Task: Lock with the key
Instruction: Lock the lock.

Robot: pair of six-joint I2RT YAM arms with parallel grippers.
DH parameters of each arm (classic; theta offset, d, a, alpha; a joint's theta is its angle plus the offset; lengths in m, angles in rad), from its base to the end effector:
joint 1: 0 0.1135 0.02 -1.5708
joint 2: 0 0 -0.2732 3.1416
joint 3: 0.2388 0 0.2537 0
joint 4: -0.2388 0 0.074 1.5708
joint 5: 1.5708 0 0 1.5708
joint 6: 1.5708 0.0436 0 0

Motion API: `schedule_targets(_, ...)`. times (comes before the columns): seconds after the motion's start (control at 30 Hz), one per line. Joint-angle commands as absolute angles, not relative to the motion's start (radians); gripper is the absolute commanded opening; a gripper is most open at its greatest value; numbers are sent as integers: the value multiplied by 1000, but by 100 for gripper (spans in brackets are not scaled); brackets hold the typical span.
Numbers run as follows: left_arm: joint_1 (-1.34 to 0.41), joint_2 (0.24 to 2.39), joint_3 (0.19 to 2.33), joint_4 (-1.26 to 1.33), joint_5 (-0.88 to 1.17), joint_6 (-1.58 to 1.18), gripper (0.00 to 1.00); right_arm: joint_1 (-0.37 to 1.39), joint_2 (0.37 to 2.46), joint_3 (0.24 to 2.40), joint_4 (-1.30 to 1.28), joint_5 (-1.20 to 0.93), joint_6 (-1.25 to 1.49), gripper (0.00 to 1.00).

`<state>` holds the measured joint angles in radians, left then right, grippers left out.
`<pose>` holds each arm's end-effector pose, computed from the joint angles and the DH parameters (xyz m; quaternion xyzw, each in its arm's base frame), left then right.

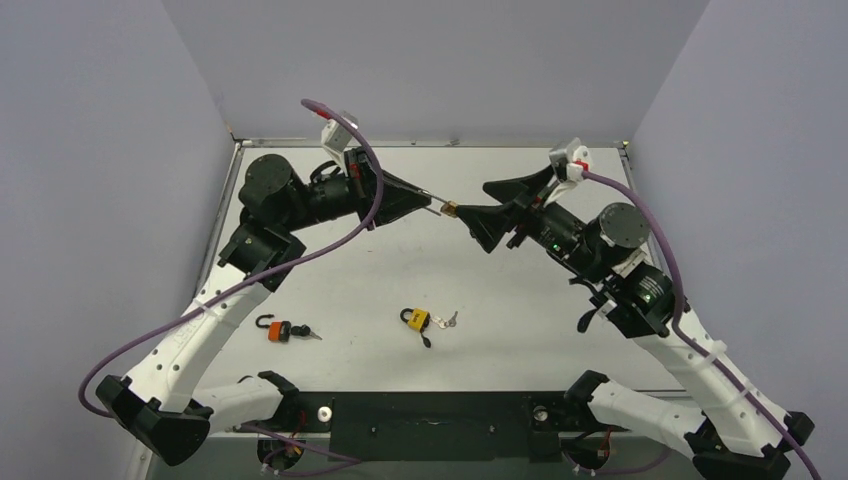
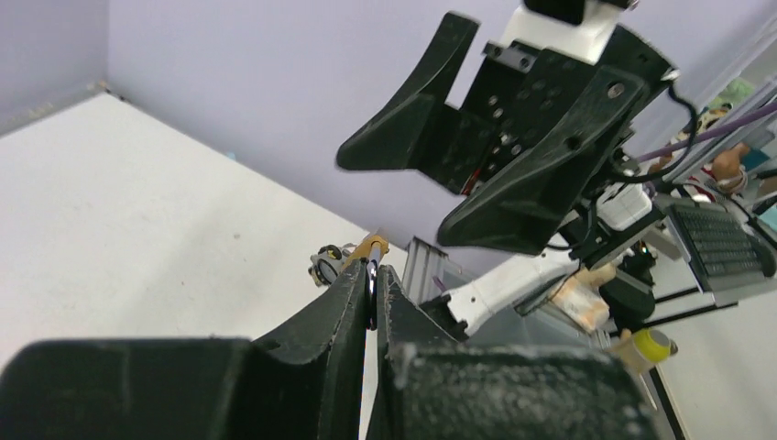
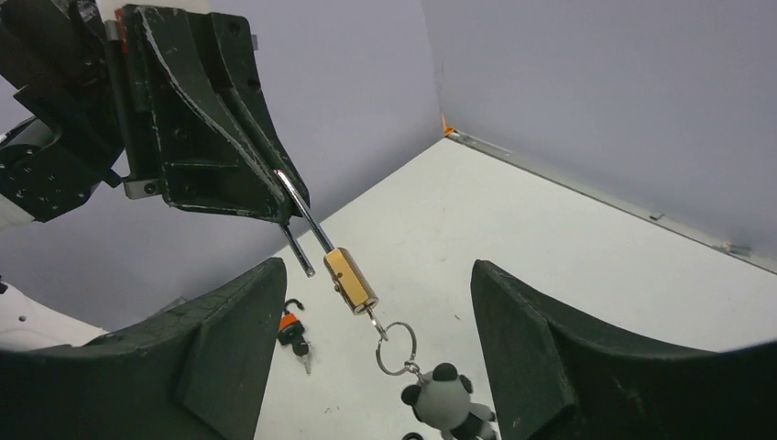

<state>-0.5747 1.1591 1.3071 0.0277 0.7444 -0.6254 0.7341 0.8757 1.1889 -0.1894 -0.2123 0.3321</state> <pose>0.1938 -0.1607 0.4781 0.2635 0.6052 -0.5959 0.4573 0.1251 0.1252 0.4708 -0.2092 0.6292 0.4392 0.6062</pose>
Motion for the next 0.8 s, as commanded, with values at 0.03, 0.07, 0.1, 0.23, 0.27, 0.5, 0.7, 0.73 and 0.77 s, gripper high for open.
schedule_targets(0.03,-577,1100,1395,147,614,-705,0,729,982,1300,-79,-417,270,68)
schedule_targets(0.07,-576,1093,1399,144,611,-709,0,727,1003,1321,-75,-439,270,68)
schedule_targets(0.1,-577,1089,1407,141,607,-711,0,725,1014,1332,-73,-476,273,67)
schedule_targets(0.23,-577,1082,1440,87,591,-708,0,710,1057,1375,-66,-593,296,63)
schedule_targets(0.27,-577,1078,1440,84,588,-707,0,706,1061,1377,-49,-626,313,61)
schedule_targets(0.5,-577,1065,1442,96,582,-726,0,698,1052,1334,93,-713,425,55)
schedule_targets(0.7,-577,1064,1433,127,598,-753,0,691,1052,1313,182,-741,500,53)
schedule_targets(0.73,-577,1062,1431,128,597,-753,0,690,1055,1310,203,-749,519,52)
schedule_targets(0.77,-577,1061,1429,134,598,-755,0,690,1060,1308,213,-752,527,50)
